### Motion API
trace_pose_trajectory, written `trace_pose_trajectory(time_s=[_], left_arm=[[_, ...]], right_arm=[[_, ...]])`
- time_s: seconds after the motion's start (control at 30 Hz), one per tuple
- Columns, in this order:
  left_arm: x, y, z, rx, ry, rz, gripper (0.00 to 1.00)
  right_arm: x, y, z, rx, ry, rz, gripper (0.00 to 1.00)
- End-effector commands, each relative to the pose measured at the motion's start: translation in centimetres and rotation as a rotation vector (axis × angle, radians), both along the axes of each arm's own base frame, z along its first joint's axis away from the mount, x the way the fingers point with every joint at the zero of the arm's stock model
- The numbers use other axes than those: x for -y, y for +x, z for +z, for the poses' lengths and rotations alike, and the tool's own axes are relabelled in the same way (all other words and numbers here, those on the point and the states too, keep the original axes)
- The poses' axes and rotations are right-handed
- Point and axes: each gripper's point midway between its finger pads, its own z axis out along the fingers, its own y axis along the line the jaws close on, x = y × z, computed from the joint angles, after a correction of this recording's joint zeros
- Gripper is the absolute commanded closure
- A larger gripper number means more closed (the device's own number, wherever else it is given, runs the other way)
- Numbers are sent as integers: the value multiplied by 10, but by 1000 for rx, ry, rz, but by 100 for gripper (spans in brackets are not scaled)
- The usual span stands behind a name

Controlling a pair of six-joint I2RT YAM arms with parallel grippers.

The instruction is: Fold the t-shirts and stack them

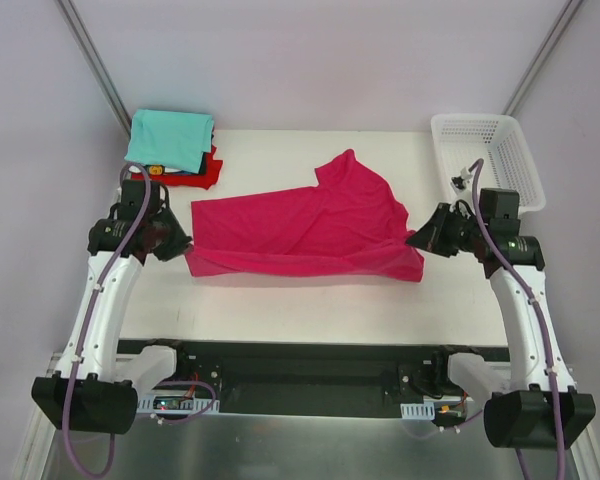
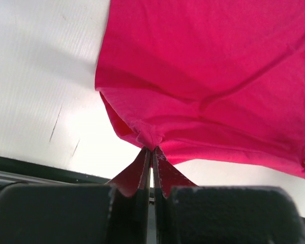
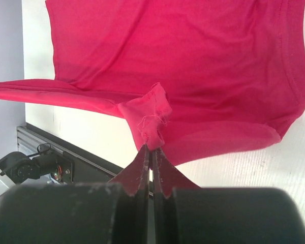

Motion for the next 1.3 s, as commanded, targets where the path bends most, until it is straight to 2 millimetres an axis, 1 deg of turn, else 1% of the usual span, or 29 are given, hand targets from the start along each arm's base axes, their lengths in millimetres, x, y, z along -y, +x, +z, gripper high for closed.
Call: trace_pose_trajectory(time_s=[0.0, 0.03, 0.17, 0.3, 0.37, 0.5, 0.63, 0.73, 0.8, 0.97, 1.07, 1.27], left_arm=[[5, -25, 4, -12, -16, -10, 100], [6, -29, 8, 4, -23, -11, 100], [7, -39, 11, 10, -28, -13, 100], [7, -44, 16, 18, -27, -13, 100], [7, -45, 15, 16, -29, -14, 100], [5, -45, 5, -22, -16, -4, 100], [5, -39, 0, -37, -14, 4, 100], [9, -38, -2, -42, -36, 12, 100], [13, -43, -8, -43, -42, 5, 100], [15, -56, -20, -53, -57, 40, 100], [11, -60, -28, -64, -40, 66, 100], [10, -66, -38, -113, -30, 65, 100]], right_arm=[[0, -22, 10, 20, -10, 6, 99], [0, -25, 11, 17, -10, 6, 99], [0, -35, 17, 31, -10, 4, 99], [0, -36, 17, 27, -8, 4, 99], [-1, -35, 17, 30, -8, 8, 99], [-1, -26, 17, 30, -9, 8, 99], [1, -12, 14, 18, -29, 24, 99], [-1, -5, 17, 23, -25, 32, 99], [-2, -2, 16, 23, -25, 35, 99], [0, -3, 8, 15, -38, 39, 99], [1, -1, 1, 4, -41, 33, 99], [0, 17, 1, 6, -30, 24, 99]])
